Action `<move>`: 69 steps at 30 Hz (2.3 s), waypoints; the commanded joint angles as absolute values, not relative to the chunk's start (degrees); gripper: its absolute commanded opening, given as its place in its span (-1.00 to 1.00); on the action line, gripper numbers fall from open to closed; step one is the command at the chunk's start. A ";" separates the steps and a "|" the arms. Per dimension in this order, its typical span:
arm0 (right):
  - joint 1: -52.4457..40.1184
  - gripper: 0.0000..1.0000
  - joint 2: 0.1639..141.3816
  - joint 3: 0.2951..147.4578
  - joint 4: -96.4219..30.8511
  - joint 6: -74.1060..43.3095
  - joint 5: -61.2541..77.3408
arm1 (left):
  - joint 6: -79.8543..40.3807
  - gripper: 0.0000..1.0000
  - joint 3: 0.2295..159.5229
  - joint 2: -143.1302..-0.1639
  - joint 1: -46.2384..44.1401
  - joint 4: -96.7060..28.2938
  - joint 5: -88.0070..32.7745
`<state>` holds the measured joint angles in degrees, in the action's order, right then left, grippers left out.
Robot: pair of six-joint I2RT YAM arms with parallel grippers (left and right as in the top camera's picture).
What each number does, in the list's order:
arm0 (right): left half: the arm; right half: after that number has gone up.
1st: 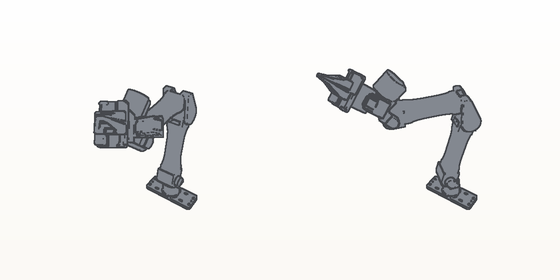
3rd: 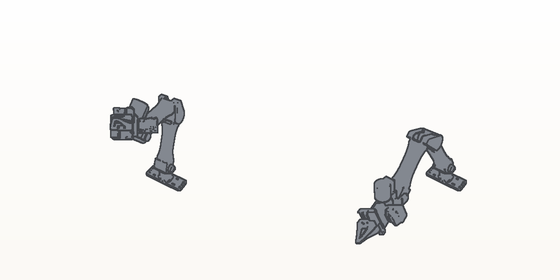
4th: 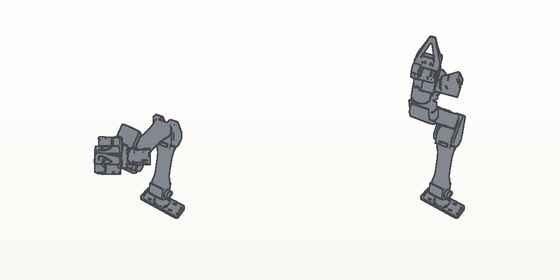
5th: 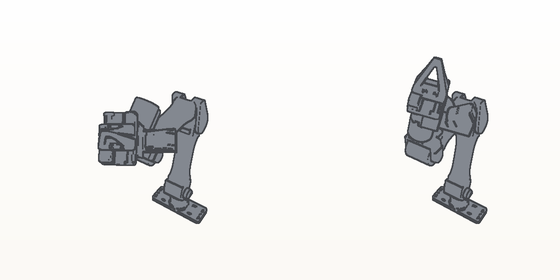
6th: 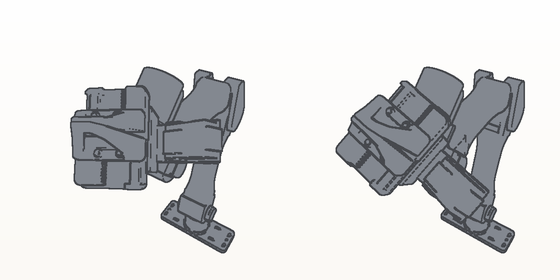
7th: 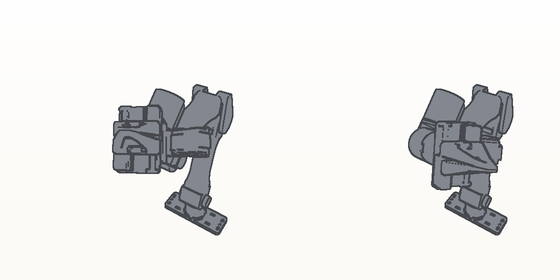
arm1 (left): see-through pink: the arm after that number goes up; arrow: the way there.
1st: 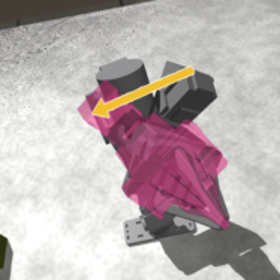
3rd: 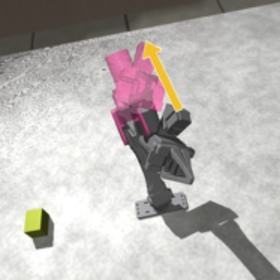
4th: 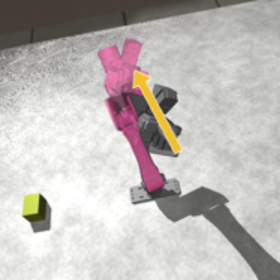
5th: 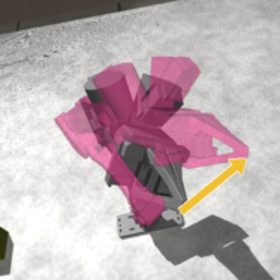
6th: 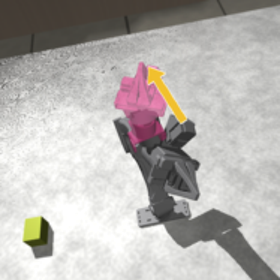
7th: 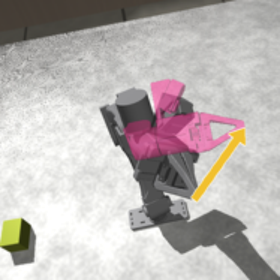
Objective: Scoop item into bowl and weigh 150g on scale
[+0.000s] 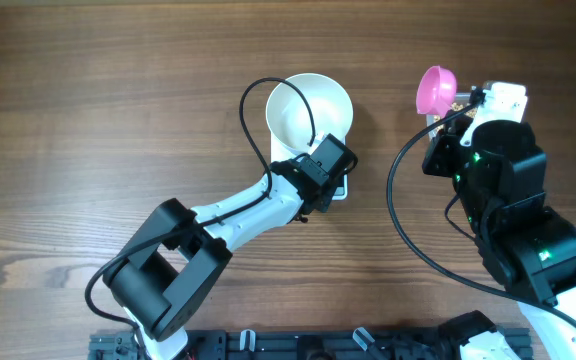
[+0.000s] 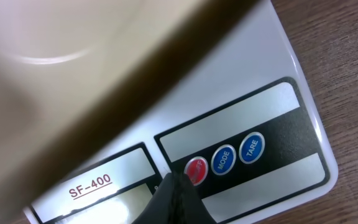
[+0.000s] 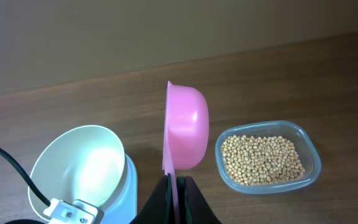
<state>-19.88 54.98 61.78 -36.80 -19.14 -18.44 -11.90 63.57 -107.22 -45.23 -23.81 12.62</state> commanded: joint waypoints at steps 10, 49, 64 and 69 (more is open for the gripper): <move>-19.62 -0.91 55.05 63.55 -36.47 -18.17 -18.22 | -12.25 -0.92 63.99 -102.96 -44.42 -22.83 10.79; -19.62 -0.91 55.02 63.55 -36.67 -18.02 -18.22 | -12.38 -0.92 66.83 -101.58 -44.36 -24.91 9.76; -19.62 -0.91 55.05 63.55 -36.69 -16.88 -18.20 | -9.56 -0.92 67.26 -90.21 -44.36 -28.16 8.36; -19.62 -0.91 55.31 63.55 -34.57 -15.40 -18.11 | -4.86 -0.92 67.26 -90.67 -44.14 -28.14 7.01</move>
